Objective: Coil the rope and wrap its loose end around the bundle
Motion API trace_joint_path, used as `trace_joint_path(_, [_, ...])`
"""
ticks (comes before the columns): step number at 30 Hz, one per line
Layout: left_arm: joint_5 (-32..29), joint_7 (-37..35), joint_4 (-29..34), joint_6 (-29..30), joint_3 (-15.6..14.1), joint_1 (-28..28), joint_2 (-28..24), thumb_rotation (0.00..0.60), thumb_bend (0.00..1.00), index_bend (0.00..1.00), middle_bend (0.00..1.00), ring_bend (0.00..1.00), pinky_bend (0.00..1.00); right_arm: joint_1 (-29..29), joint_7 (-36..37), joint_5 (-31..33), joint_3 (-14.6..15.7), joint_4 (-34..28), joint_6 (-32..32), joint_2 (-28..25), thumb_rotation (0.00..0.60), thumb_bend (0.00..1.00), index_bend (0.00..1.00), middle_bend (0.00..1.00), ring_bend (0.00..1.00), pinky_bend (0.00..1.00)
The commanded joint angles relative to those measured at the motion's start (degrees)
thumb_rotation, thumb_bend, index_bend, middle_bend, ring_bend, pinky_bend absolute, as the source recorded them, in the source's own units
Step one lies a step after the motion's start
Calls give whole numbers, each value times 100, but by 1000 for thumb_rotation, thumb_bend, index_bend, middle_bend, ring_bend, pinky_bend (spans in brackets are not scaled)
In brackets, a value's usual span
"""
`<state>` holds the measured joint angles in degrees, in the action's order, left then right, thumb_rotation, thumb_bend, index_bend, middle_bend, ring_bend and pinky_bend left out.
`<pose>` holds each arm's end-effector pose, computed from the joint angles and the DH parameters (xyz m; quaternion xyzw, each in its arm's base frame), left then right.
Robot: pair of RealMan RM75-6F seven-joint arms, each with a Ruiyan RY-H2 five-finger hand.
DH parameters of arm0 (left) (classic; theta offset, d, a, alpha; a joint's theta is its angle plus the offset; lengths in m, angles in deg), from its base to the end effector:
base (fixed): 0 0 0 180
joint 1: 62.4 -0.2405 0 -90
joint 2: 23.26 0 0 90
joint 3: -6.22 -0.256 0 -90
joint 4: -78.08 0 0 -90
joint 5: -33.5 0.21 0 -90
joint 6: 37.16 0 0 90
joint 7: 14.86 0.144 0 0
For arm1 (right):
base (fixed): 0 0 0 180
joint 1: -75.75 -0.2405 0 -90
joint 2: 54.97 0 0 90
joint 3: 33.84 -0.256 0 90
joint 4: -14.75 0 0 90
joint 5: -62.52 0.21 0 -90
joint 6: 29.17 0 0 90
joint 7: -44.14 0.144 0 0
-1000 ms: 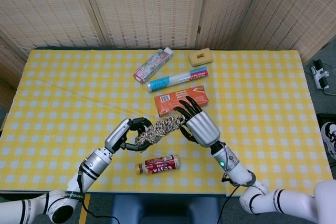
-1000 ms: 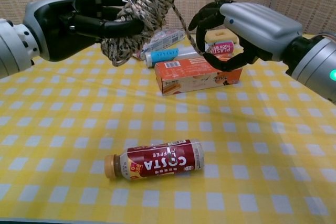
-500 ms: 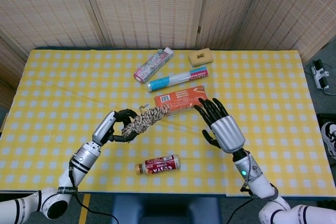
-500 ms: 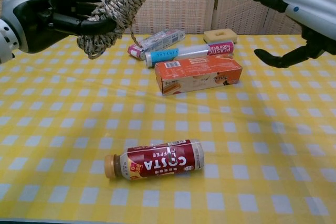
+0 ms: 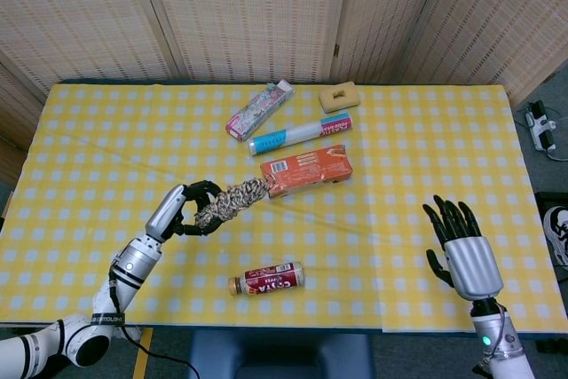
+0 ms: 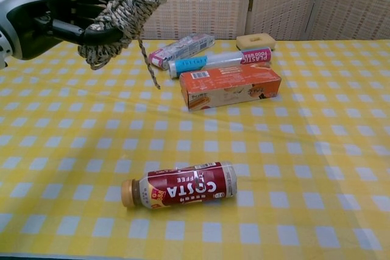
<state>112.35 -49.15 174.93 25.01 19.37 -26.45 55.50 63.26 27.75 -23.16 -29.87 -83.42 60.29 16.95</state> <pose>-0.1261 0.3199 0.0509 -0.5277 -0.5871 -0.5906 0.1674 -0.2586 -0.1890 0.1046 0.6419 -0.3449 0.3943 0.5600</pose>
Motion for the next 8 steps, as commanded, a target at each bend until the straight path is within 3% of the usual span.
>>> trace_joint_path(1, [29, -1, -21, 28, -14, -17, -7, 600, 664, 767, 735, 675, 680, 335, 334, -173, 109, 231, 356, -27, 600, 465, 0, 0, 27, 0])
trace_joint_path(8, [63, 3, -87, 76, -36, -45, 16, 600, 664, 767, 735, 675, 679, 654, 542, -351, 124, 447, 573, -18, 600, 465, 0, 0, 26, 0])
